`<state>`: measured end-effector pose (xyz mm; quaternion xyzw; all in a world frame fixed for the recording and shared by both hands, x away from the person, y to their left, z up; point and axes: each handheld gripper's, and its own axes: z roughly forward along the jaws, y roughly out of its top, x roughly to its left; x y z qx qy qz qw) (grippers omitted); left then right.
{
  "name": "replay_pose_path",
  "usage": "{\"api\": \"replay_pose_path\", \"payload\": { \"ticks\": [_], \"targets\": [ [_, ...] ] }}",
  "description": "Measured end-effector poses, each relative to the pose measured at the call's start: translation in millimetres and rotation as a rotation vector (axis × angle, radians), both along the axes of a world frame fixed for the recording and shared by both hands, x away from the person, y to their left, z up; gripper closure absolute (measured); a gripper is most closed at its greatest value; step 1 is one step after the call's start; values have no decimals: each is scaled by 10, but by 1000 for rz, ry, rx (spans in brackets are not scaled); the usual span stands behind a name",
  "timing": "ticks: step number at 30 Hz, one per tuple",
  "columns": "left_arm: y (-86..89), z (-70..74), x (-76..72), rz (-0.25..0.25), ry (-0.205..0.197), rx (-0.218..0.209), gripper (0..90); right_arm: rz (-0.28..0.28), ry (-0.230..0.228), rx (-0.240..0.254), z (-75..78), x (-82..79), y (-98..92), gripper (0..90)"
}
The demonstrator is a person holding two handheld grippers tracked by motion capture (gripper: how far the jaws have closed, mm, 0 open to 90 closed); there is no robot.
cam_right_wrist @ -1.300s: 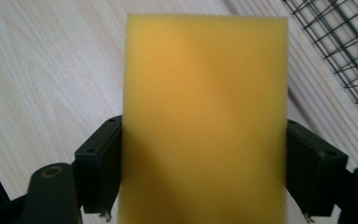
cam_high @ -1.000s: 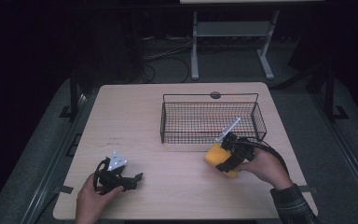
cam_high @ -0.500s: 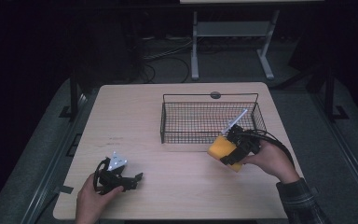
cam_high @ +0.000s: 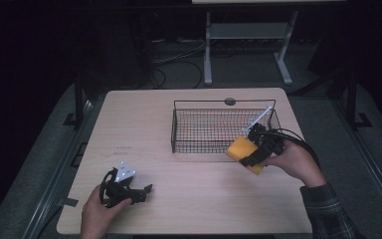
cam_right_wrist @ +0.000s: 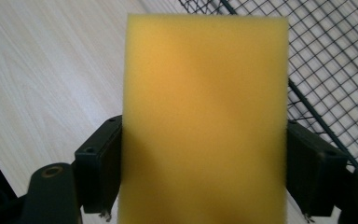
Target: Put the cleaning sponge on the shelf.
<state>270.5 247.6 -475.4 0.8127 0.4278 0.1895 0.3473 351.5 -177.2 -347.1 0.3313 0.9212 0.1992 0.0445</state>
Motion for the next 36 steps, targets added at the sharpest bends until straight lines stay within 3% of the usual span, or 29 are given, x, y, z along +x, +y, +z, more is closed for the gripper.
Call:
{"api": "replay_pose_path", "payload": {
  "ticks": [16, 36],
  "targets": [
    [-1, -1, 0, 1, -1, -1, 127, -42, -16, -6, 167, 180, -128, 232],
    [-1, -1, 0, 1, 0, -1, 127, -126, -36, -11, 329, 555, -343, 232]
  ]
}}
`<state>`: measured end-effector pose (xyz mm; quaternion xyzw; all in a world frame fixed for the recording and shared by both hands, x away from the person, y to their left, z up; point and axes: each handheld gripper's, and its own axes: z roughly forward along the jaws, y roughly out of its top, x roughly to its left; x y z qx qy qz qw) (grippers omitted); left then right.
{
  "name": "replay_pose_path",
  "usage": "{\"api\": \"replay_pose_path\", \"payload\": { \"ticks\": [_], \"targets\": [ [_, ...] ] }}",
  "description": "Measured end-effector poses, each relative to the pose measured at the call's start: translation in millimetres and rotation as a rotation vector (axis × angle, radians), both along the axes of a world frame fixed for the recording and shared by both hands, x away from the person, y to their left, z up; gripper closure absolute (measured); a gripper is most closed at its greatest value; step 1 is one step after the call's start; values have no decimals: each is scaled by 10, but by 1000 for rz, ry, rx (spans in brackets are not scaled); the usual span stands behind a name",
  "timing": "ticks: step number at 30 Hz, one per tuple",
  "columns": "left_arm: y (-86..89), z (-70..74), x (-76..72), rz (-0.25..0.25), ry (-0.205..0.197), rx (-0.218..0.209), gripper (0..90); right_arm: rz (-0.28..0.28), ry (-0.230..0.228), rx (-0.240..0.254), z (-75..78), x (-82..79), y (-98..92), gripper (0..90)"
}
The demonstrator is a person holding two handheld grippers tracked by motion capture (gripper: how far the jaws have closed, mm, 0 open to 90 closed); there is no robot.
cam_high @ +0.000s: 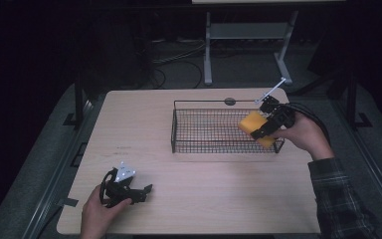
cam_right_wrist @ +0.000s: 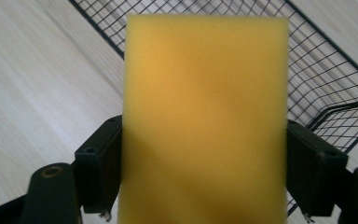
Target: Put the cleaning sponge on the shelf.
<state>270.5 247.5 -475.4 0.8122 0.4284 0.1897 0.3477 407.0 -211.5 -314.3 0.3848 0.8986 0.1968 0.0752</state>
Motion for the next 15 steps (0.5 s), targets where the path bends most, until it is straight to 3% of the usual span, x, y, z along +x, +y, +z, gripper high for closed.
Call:
{"api": "replay_pose_path", "payload": {
  "ticks": [15],
  "targets": [
    [1, 1, -1, -2, 2, 2, 127, -72, -3, 5, -168, 310, -86, 232]
  ]
}}
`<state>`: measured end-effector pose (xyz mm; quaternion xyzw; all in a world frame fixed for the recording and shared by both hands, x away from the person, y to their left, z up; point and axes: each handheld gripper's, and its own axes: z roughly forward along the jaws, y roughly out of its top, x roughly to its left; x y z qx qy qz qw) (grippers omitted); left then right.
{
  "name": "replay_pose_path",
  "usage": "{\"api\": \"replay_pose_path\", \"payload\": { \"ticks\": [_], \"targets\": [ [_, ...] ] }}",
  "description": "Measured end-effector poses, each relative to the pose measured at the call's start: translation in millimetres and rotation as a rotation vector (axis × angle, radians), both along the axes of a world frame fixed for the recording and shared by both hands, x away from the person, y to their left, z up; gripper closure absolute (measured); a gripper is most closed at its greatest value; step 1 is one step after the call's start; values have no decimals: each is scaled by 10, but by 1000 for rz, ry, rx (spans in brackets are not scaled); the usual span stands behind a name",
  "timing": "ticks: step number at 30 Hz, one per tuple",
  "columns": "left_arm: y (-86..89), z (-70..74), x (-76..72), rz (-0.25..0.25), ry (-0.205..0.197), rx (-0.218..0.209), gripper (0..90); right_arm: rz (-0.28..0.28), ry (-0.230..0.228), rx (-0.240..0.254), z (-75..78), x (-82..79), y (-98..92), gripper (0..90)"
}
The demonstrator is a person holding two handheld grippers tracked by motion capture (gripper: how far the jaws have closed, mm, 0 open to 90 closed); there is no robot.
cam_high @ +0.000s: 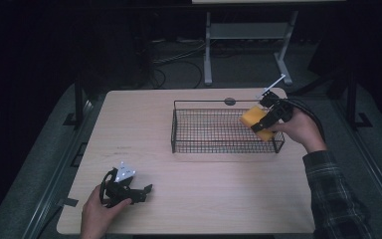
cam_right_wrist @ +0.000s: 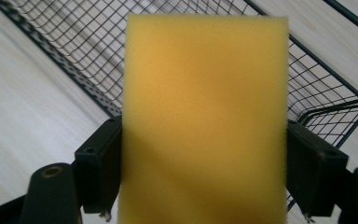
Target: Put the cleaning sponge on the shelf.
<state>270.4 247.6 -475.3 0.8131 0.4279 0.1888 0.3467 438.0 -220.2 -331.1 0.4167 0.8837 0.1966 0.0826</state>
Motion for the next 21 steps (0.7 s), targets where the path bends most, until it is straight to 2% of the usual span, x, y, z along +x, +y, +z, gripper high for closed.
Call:
{"api": "replay_pose_path", "payload": {
  "ticks": [7, 21],
  "targets": [
    [0, 0, 0, 0, 0, 0, 127, -43, -5, -4, -83, 116, -26, 231],
    [0, 0, 0, 0, 0, 0, 127, -79, 9, -17, -331, 307, -44, 231]
  ]
}}
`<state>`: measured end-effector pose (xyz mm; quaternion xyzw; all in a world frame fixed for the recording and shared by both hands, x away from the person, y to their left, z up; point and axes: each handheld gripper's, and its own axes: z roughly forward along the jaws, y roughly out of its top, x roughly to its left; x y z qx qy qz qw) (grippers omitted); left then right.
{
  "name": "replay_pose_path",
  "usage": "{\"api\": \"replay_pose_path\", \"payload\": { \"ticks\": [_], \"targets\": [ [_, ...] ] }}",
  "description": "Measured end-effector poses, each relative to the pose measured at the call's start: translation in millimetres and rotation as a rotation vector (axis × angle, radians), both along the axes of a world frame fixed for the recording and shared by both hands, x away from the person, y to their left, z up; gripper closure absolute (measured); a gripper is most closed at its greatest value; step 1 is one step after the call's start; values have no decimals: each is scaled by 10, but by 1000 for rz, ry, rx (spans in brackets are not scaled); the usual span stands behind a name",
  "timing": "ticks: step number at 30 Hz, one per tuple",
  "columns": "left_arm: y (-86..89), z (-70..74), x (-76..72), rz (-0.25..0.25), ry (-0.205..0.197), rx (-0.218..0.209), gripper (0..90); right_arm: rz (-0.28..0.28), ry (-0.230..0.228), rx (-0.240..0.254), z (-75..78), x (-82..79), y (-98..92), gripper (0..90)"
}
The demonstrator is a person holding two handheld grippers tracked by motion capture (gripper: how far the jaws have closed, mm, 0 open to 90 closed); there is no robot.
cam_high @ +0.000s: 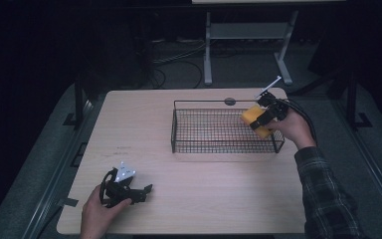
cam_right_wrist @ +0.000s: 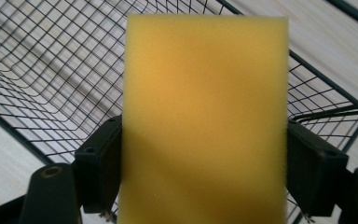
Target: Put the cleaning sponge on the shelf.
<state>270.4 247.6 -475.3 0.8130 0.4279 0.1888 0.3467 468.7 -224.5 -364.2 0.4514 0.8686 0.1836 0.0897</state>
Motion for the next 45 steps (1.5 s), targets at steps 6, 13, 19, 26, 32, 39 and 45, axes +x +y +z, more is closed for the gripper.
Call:
{"api": "replay_pose_path", "payload": {
  "ticks": [6, 13, 19, 26, 32, 39, 45],
  "targets": [
    [0, 0, 0, 0, 0, 0, 127, -13, 10, -5, -114, 46, -6, 230],
    [0, 0, 0, 0, 0, 0, 127, -19, 27, -2, -245, 77, -15, 229],
    [0, 0, 0, 0, 0, 0, 127, -21, 44, -12, -342, 94, -4, 227],
    [0, 0, 0, 0, 0, 0, 127, -16, 56, -11, -424, 106, 29, 226],
    [0, 0, 0, 0, 0, 0, 127, -16, 71, -15, -491, 105, 38, 225],
    [0, 0, 0, 0, 0, 0, 127, -15, 84, -25, -534, 98, 51, 212],
    [0, 0, 0, 0, 0, 0, 127, -15, 86, -24, -532, 94, 49, 194]
  ]
}}
